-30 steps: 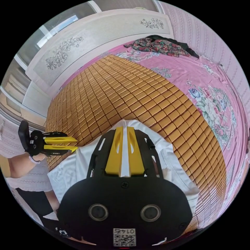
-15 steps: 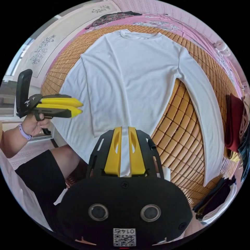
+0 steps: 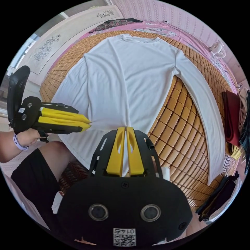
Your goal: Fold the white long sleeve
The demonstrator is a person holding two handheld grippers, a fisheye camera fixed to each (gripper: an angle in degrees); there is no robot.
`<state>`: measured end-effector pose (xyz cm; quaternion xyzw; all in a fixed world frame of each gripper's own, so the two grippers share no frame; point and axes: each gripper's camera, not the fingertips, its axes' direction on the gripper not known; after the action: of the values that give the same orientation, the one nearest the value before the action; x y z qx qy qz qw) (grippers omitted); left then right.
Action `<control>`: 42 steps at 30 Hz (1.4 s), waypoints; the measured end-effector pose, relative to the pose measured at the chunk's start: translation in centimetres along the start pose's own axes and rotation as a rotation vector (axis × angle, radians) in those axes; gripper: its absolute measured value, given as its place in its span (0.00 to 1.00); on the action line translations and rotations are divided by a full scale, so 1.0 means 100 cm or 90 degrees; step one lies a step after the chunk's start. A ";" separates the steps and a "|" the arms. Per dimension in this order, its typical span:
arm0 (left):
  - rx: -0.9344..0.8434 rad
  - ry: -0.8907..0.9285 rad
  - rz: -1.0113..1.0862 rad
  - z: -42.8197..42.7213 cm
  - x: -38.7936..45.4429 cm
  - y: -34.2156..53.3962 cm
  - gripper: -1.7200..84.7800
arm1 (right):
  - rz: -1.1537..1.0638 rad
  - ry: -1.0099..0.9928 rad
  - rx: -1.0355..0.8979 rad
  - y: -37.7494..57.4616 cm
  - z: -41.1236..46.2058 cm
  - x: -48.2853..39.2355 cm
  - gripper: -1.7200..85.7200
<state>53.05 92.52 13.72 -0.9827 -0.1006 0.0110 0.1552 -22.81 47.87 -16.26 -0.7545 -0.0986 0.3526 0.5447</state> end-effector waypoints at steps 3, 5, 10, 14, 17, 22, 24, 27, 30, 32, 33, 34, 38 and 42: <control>-0.049 -0.038 0.042 0.014 0.031 -0.005 0.04 | -0.028 0.003 0.015 0.017 0.008 0.000 0.01; -0.022 -0.061 0.082 0.007 0.055 -0.007 0.04 | -0.048 0.001 0.030 0.029 0.009 -0.001 0.01; -0.011 -0.094 0.160 -0.004 0.097 -0.012 0.02 | -0.067 -0.017 0.050 0.051 0.013 0.003 0.01; -0.012 -0.166 0.271 -0.011 0.143 -0.016 0.01 | -0.052 -0.054 0.056 0.069 0.016 0.009 0.01; -0.009 -0.154 0.258 -0.020 0.159 -0.022 0.01 | -0.068 -0.040 0.056 0.082 0.017 0.004 0.01; 0.021 -0.135 0.218 -0.037 0.182 -0.027 0.01 | -0.080 -0.011 0.124 0.113 0.024 -0.008 0.01; 0.021 -0.111 0.203 -0.045 0.188 -0.031 0.01 | -0.068 -0.014 0.159 0.130 0.026 -0.008 0.01; 0.037 -0.089 0.206 -0.067 0.205 -0.027 0.01 | -0.069 -0.004 0.176 0.160 0.023 -0.015 0.01; 0.099 -0.095 0.184 -0.102 0.229 -0.014 0.01 | -0.079 0.032 0.200 0.194 0.007 -0.019 0.01; 0.153 -0.095 0.179 -0.130 0.253 -0.006 0.02 | -0.075 0.040 0.208 0.221 -0.005 -0.012 0.02; 0.164 -0.097 0.179 -0.135 0.259 -0.006 0.02 | -0.072 0.045 0.215 0.228 -0.008 -0.010 0.03; 0.181 -0.104 0.178 -0.145 0.271 -0.006 0.02 | -0.065 0.060 0.225 0.241 -0.015 -0.005 0.04; 0.200 -0.110 0.184 -0.160 0.311 -0.028 0.02 | -0.006 0.149 0.245 0.288 -0.024 0.017 0.09; 0.227 -0.103 0.203 -0.167 0.349 -0.064 0.04 | 0.052 0.249 0.260 0.328 -0.022 0.046 0.13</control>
<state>86.91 100.43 31.95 -0.9391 0.0470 0.1316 0.3139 -25.77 35.93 -47.08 -0.6865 0.1122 0.2345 0.6790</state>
